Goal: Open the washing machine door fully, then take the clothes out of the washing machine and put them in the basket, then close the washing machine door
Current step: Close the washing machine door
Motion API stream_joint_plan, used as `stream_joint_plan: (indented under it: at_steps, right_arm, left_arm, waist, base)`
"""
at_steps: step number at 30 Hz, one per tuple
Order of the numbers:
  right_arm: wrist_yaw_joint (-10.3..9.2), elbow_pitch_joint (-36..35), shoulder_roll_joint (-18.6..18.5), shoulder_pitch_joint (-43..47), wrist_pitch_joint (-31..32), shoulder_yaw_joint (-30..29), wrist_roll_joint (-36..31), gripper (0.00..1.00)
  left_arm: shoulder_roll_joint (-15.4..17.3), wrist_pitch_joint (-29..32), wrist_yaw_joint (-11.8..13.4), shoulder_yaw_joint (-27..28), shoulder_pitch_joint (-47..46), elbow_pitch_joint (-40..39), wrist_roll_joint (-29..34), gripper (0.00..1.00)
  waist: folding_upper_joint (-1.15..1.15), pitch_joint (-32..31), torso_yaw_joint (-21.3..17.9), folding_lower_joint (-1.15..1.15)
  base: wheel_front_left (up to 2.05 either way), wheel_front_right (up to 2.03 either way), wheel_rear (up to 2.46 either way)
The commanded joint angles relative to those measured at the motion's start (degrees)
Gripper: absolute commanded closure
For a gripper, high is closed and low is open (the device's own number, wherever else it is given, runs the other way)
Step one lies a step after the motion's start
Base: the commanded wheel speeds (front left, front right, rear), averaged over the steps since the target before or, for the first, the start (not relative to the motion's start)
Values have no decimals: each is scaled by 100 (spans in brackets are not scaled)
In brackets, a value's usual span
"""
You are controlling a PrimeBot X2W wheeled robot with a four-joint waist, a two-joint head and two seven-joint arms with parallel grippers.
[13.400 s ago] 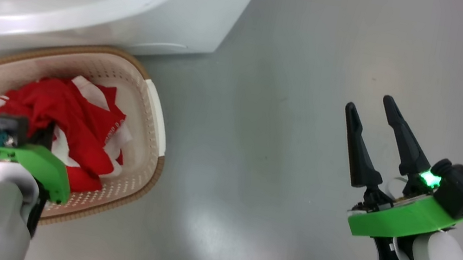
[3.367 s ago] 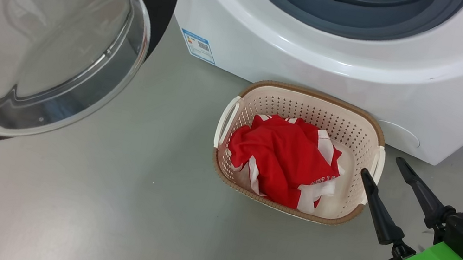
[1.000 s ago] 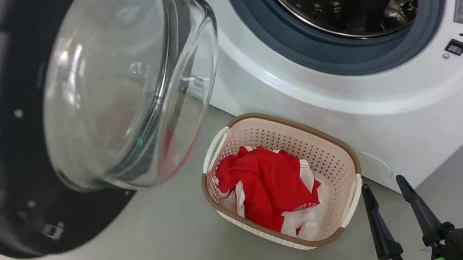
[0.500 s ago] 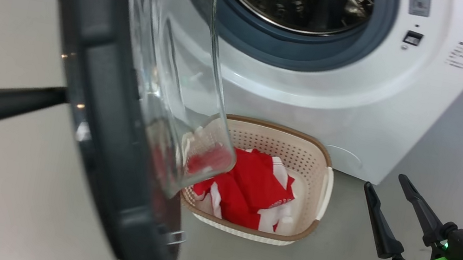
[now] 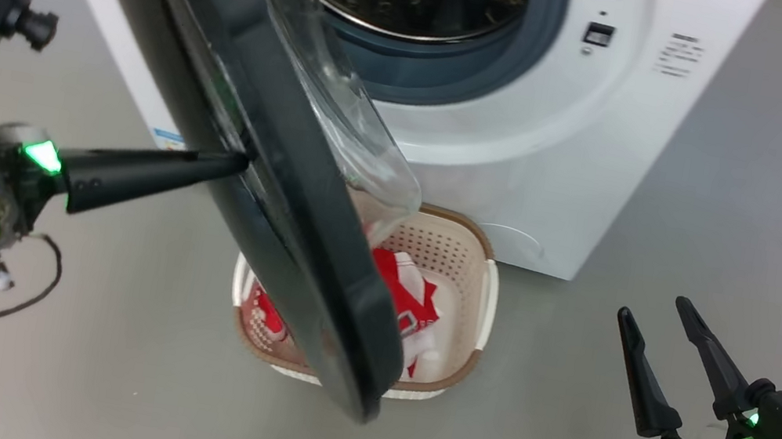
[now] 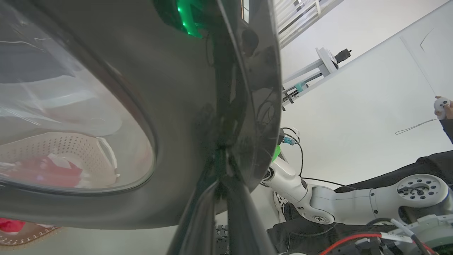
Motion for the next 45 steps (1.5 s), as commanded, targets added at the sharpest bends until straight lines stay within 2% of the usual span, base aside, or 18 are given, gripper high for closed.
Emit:
stream_joint_plan:
  at_steps: [1,11,18,34,45]
  right_arm:
    - [9,-156,-5,-26,-27,80,17,0]
    - [9,-174,110,-66,-27,32,7,0]
    - [9,-186,173,-139,-27,28,2,0]
    - [9,-205,360,-304,-27,37,10,0]
    - [9,-181,452,-324,-27,54,2,0]
  left_arm:
    - [146,-128,-59,174,-316,-124,118,100]
    - [19,-799,-59,-49,-587,42,538,100]
    - [27,-1661,-59,-233,-861,419,872,100]
    - [526,-3688,-59,-1095,-1733,1486,1329,100]
    - [911,-5006,-59,-1772,-2065,2219,1183,100]
  waist:
    - [0,58,-252,0]
    - [0,173,-797,0]
    - [0,271,-1202,0]
    - [0,549,-1809,0]
    - [0,540,-1969,0]
  base:
    - [0,0,0]
    - [0,0,0]
    - [0,0,0]
    - [0,0,0]
    - [0,0,0]
